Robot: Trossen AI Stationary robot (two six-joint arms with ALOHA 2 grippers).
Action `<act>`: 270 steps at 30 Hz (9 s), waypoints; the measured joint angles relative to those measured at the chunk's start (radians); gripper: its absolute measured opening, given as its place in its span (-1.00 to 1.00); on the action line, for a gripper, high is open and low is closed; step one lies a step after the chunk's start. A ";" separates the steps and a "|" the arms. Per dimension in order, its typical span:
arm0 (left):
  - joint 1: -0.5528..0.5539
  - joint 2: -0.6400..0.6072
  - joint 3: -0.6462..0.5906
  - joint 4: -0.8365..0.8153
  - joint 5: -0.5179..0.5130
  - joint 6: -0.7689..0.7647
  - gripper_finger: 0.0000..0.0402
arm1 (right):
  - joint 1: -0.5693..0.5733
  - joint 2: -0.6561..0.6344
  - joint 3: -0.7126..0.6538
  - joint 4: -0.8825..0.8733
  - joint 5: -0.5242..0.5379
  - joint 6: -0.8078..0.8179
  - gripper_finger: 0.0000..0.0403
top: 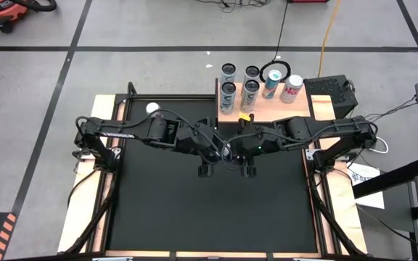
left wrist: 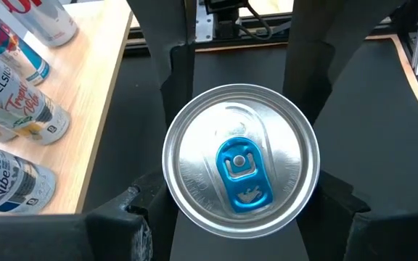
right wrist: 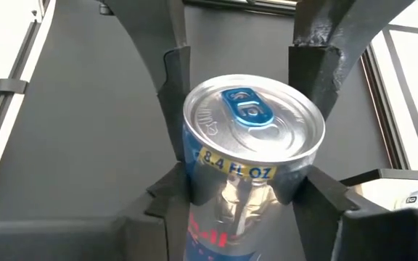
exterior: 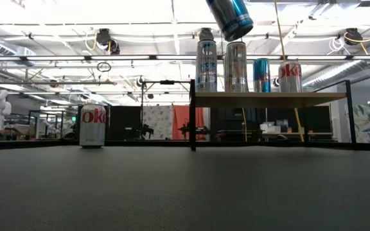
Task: Place canned beverage on shelf
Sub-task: Put the blue soda can on the shelf aligned with the other blue soda can
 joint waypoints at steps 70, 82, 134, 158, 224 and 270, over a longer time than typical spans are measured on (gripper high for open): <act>-0.047 -0.203 0.001 -0.231 -0.113 -0.031 0.41 | -0.098 -0.864 -0.710 0.301 0.683 0.107 -0.20; -0.047 -0.202 0.001 -0.227 -0.114 -0.031 0.41 | -0.258 -0.874 -0.875 0.488 0.594 0.054 -0.20; -0.046 -0.201 0.000 -0.256 -0.114 -0.023 0.41 | -0.792 -0.740 -0.998 0.702 -0.058 -0.043 -0.18; -0.045 -0.201 0.000 -0.250 -0.119 -0.024 0.41 | -0.796 -0.735 -0.996 0.644 -0.026 -0.079 0.13; -0.045 -0.201 0.000 -0.243 -0.118 -0.031 0.41 | -0.797 -0.738 -0.998 0.634 0.002 -0.077 0.40; -0.045 -0.201 0.000 -0.393 -0.322 -0.084 0.41 | -0.796 -0.993 -0.998 0.637 -0.392 0.226 0.36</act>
